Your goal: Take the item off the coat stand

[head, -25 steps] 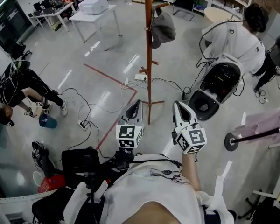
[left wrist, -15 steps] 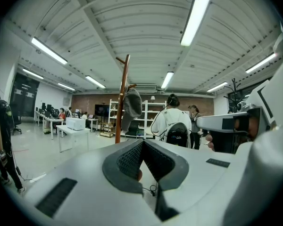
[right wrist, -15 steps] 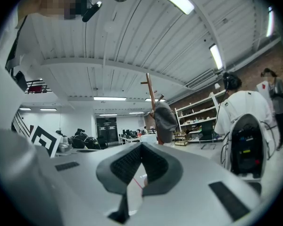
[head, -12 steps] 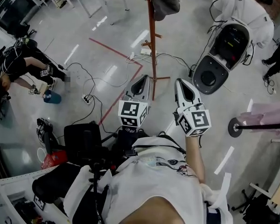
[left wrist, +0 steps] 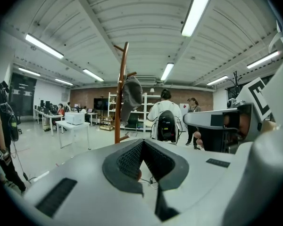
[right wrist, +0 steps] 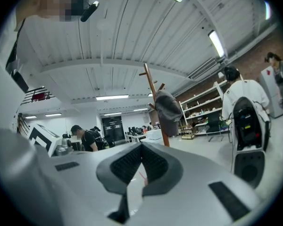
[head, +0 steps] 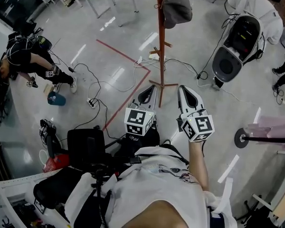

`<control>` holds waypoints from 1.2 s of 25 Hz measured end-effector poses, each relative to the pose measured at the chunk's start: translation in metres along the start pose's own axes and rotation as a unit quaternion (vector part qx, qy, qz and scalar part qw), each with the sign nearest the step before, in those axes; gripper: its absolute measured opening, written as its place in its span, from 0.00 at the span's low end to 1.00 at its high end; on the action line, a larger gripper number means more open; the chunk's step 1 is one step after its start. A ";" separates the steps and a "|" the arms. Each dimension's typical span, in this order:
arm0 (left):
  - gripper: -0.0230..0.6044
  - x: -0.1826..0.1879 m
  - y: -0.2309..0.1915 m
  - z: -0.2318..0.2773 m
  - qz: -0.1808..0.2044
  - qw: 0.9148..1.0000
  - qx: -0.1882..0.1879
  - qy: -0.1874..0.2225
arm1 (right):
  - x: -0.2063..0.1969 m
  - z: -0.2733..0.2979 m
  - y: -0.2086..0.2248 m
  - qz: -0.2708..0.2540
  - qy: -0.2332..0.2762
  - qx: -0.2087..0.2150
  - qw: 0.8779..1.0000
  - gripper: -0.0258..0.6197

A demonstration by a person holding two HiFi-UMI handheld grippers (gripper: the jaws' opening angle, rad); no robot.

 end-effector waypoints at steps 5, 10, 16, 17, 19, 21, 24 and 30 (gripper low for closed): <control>0.04 0.020 -0.021 0.041 -0.002 1.000 -0.022 0.009 | 0.002 0.041 0.015 -0.002 -0.003 -0.010 1.000 0.04; 0.04 0.038 -0.043 0.076 0.001 0.999 -0.038 0.015 | 0.006 0.080 0.034 0.002 0.002 -0.019 1.000 0.04; 0.04 0.049 -0.074 0.104 0.001 0.999 -0.043 0.010 | 0.008 0.122 0.051 0.003 0.001 -0.034 0.999 0.04; 0.04 0.052 -0.078 0.107 0.002 0.999 -0.046 0.011 | 0.008 0.128 0.053 0.004 0.000 -0.038 0.999 0.04; 0.04 0.058 -0.086 0.113 0.003 0.999 -0.051 0.014 | 0.009 0.140 0.053 0.004 0.001 -0.042 0.999 0.04; 0.04 0.062 -0.096 0.121 -0.002 0.999 -0.048 0.015 | 0.012 0.150 0.054 -0.003 0.002 -0.043 0.999 0.04; 0.04 0.065 -0.103 0.131 -0.008 0.999 -0.042 0.010 | 0.016 0.158 0.062 -0.013 0.002 -0.043 0.999 0.04; 0.04 0.076 -0.105 0.150 -0.006 0.999 -0.028 0.015 | 0.031 0.172 0.086 -0.021 0.012 -0.038 0.999 0.04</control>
Point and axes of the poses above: the fingertips, and each gripper's own axes: z forward along the fingers, y to its right, x out of its top, the point moved 3 cm from there along -z, backward along the fingers, and after that the axes turned 10 degrees about -z, right-handed, at the moved point
